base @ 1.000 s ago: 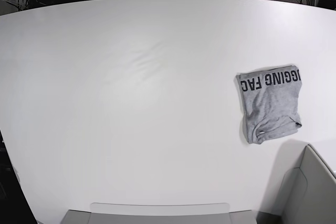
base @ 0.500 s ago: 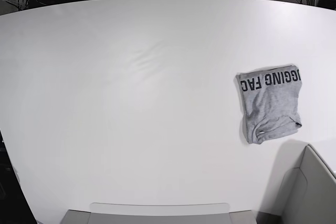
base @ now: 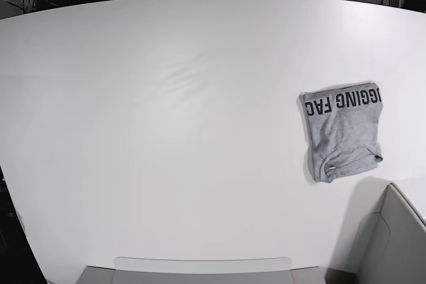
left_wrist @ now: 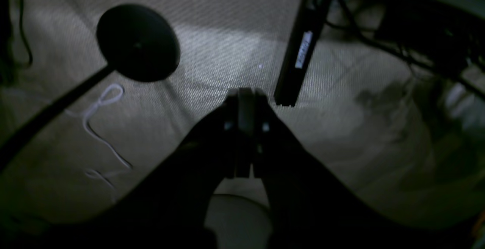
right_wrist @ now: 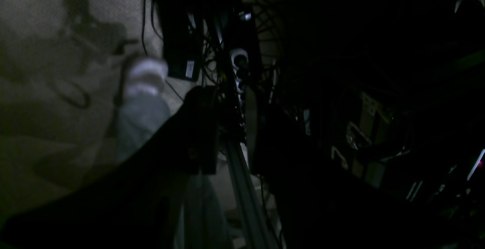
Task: Fold the T-shirt properly
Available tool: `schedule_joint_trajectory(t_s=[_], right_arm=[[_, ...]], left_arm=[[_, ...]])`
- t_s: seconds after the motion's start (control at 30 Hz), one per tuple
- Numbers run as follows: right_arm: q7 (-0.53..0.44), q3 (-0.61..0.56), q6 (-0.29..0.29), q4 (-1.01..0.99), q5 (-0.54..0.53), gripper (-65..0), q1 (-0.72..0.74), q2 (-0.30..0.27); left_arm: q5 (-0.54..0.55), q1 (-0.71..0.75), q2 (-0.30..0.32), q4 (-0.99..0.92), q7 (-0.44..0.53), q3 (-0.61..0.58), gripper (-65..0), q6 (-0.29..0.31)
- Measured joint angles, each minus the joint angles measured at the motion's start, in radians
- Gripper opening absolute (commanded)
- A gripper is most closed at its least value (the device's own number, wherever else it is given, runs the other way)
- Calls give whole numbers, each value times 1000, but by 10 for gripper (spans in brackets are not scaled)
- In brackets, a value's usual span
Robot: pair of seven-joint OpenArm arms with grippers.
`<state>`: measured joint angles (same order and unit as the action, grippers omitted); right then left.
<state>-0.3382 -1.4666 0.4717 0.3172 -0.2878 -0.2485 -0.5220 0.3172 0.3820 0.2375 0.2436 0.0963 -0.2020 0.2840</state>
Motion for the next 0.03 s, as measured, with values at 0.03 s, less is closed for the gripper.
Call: schedule_joint_trajectory(t_s=[0.03], right_arm=[[0, 0, 0, -2, 0, -518, -1, -1]], left_arm=[[0, 0, 0, 0, 0, -24, -650, 0]])
